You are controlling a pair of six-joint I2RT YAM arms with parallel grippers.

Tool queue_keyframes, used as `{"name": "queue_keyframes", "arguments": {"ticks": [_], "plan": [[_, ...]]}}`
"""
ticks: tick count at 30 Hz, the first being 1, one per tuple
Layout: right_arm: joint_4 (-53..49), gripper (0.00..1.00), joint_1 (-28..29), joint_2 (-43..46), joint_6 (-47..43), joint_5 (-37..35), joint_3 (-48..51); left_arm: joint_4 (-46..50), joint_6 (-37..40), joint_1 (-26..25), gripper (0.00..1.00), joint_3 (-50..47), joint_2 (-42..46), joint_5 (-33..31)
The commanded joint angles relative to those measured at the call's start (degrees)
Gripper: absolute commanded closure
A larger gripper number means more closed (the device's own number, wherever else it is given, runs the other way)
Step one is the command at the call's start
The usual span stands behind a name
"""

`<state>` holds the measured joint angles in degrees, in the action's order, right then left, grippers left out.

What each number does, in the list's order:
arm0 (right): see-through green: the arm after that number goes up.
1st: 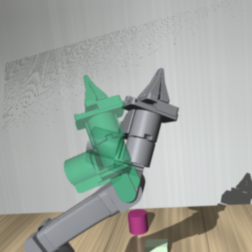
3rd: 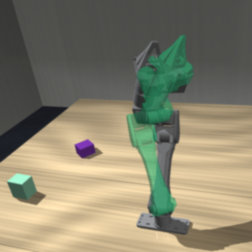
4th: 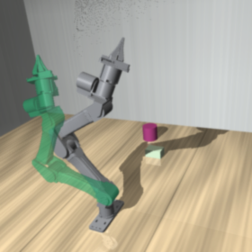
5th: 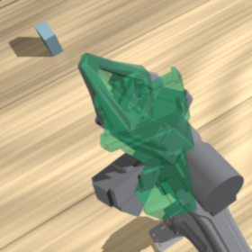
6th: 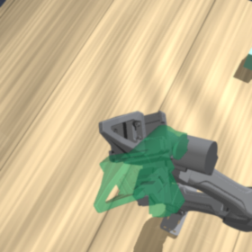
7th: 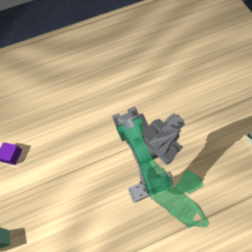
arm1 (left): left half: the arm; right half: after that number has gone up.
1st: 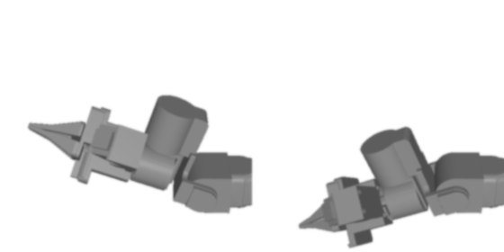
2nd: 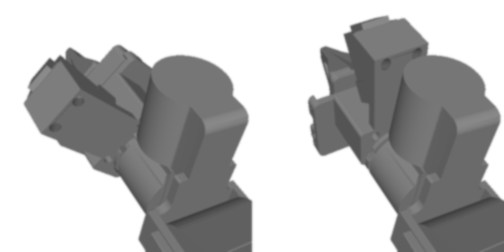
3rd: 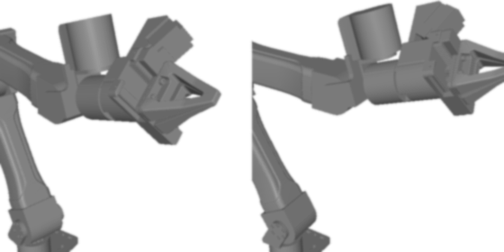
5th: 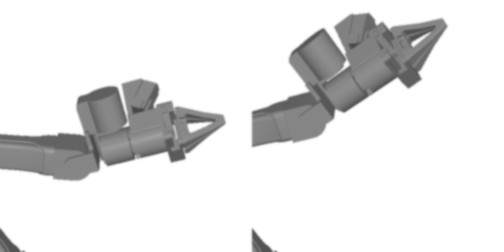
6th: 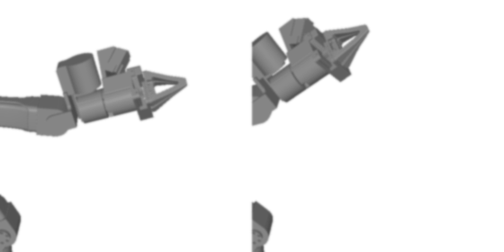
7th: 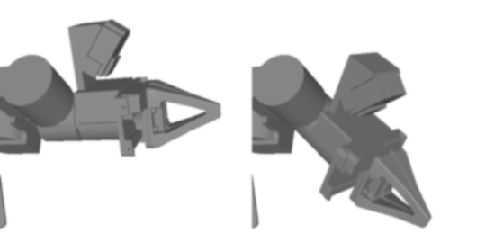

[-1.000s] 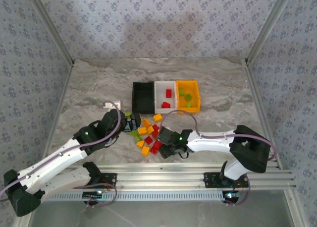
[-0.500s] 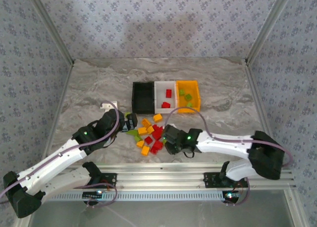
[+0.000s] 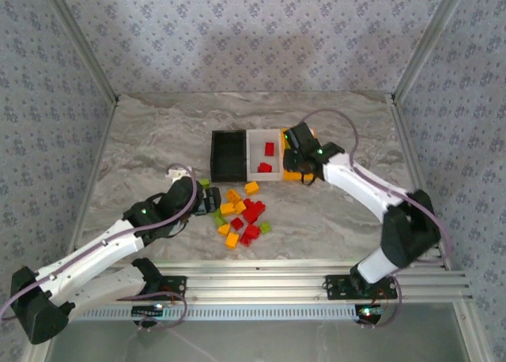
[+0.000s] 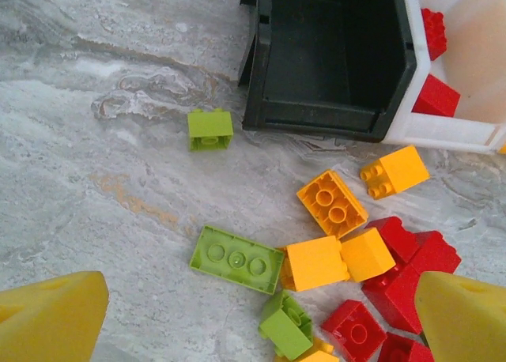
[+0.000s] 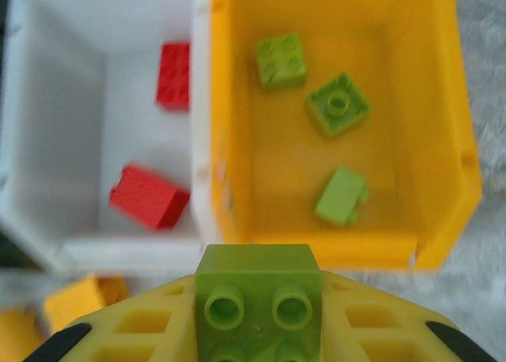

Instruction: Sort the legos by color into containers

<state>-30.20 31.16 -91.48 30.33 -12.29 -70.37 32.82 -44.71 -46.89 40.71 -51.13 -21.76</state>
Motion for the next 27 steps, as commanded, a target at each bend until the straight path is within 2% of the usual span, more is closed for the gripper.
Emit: {"name": "queue_keyframes", "arguments": {"ticks": [1,6,7,10,13,19,21,23,27], "plan": [[-1.4,0.67,-2.9,-6.7,-0.6,-2.6,-6.4,-0.6,-0.8,0.5,0.00,-1.0,0.6,1.8],[-2.0,0.62,-5.4,-12.9,1.3,-3.6,-10.9,-0.6,-1.3,0.7,0.01,-2.8,1.7,2.7],[-1.8,0.58,-5.8,-13.6,1.6,-3.0,-11.5,-0.7,-1.3,0.7,0.01,-3.2,2.0,2.8],[-0.8,0.37,-6.0,-14.1,1.6,-2.3,-12.6,-0.9,-1.0,1.0,0.01,-3.7,2.1,3.3],[0.4,0.30,-5.8,-12.2,1.6,-2.0,-12.3,-1.1,-0.7,1.3,0.00,-4.0,1.9,3.8],[2.3,0.28,-3.2,-5.0,1.8,0.3,-7.0,-4.3,3.0,1.8,0.00,-4.6,-1.1,9.6],[3.0,0.28,-1.8,-2.5,2.1,0.5,-3.9,-5.5,4.4,1.8,0.01,-4.2,-4.4,11.7],[3.6,0.28,-0.7,0.0,2.6,0.6,-0.8,-7.3,6.0,1.6,0.06,-3.0,-9.5,13.9],[4.5,0.28,0.0,4.2,3.9,1.2,5.4,-10.2,8.5,0.8,0.12,0.2,-19.3,14.7]]}}
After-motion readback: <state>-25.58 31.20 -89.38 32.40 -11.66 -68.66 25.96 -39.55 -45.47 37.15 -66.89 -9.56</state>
